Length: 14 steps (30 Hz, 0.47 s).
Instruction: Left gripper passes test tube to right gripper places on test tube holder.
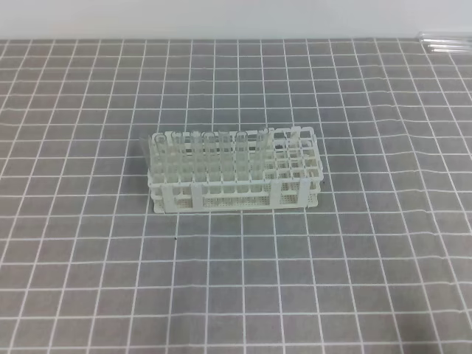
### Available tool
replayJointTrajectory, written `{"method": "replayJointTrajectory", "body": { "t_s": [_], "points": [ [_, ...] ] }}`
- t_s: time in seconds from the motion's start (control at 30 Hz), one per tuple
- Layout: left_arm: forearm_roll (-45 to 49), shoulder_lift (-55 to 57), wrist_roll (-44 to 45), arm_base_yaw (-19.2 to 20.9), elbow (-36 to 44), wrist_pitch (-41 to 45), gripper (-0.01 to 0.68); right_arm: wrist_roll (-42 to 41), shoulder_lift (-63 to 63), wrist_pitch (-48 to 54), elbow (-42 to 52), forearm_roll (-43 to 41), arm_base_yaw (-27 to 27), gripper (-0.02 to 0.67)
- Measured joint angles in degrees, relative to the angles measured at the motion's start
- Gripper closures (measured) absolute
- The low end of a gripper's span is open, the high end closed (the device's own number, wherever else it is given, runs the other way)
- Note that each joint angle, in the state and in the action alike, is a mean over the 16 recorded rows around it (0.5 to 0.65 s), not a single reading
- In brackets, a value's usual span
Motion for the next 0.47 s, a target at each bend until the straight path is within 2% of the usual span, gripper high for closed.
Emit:
{"method": "replayJointTrajectory", "body": {
  "t_s": [0.47],
  "points": [
    [4.51, -0.76, -1.96, 0.41, 0.29, 3.2, 0.674, 0.0, 0.01, 0.06, 0.0, 0.0, 0.0, 0.662]
  ]
}}
